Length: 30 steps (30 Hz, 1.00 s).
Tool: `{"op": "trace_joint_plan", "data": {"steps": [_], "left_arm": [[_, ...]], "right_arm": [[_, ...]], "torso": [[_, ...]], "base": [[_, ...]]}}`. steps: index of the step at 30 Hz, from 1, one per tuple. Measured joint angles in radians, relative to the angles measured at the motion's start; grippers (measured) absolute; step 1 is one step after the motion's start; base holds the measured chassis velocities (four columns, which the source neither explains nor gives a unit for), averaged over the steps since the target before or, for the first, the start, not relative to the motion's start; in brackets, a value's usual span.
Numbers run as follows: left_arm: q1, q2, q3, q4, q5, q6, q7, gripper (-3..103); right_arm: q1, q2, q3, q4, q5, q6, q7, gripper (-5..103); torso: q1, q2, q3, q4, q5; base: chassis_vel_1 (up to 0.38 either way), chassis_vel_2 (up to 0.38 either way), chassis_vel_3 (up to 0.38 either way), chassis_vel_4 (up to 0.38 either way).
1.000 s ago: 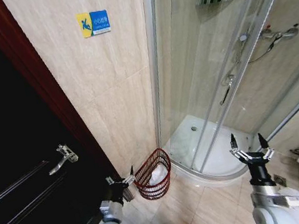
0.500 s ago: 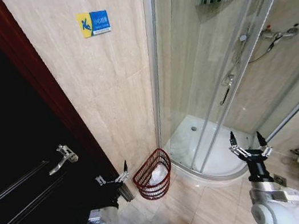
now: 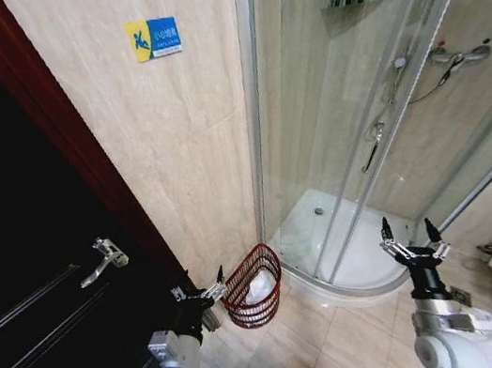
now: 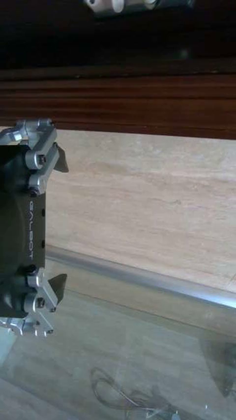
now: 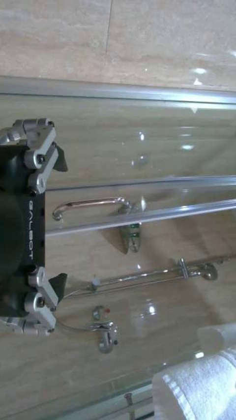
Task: Discard the used towel into the hamper.
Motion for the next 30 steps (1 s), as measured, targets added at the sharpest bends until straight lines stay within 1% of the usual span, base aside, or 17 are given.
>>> {"op": "trace_joint_plan", "data": {"steps": [6, 12, 15, 21, 22, 24, 30], "left_arm": [[0.003, 0.013, -0.003, 0.009, -0.002, -0.014, 0.002, 100], [0.005, 0.014, 0.012, 0.029, -0.001, -0.026, 0.002, 100], [0.005, 0.014, 0.012, 0.029, -0.001, -0.027, 0.002, 100], [0.005, 0.015, 0.012, 0.03, -0.001, -0.028, 0.002, 100], [0.005, 0.015, 0.013, 0.03, -0.001, -0.028, 0.002, 100], [0.005, 0.015, 0.013, 0.03, -0.001, -0.028, 0.002, 100], [0.004, 0.015, 0.013, 0.031, 0.0, -0.029, 0.002, 100]], "right_arm": [[0.001, 0.003, -0.004, 0.016, -0.001, -0.006, -0.001, 100], [-0.006, -0.003, 0.01, 0.052, 0.044, -0.023, 0.0, 100], [-0.009, -0.004, 0.013, 0.075, 0.07, -0.007, 0.004, 100], [-0.009, -0.007, 0.031, 0.141, 0.09, -0.007, 0.031, 100], [-0.01, -0.01, 0.047, 0.176, 0.094, -0.011, 0.037, 100], [-0.012, -0.011, 0.054, 0.191, 0.096, -0.015, 0.038, 100], [-0.046, -0.038, 0.177, 0.331, 0.129, -0.09, 0.062, 100]], "torso": [[0.0, 0.0, 0.0, 0.0, 0.0], [0.0, 0.0, 0.0, 0.0, -0.0001], [0.0, 0.0, 0.0, 0.0, 0.0001], [0.0, 0.0, 0.0, 0.0, 0.0001], [0.0, 0.0, 0.0, 0.0001, 0.0], [0.0, 0.0, 0.0, 0.0001, 0.0001], [0.0, 0.0, 0.0, 0.0, -0.0002]], "base": [[0.0, 0.0, 0.0, 0.0], [0.0, 0.0, 0.0, 0.0], [0.0, 0.0, 0.0, 0.0], [0.0, 0.0, 0.0, 0.0], [0.0, 0.0, 0.0, 0.0], [0.0, 0.0, 0.0, 0.0], [0.0, 0.0, 0.0, 0.0]]}}
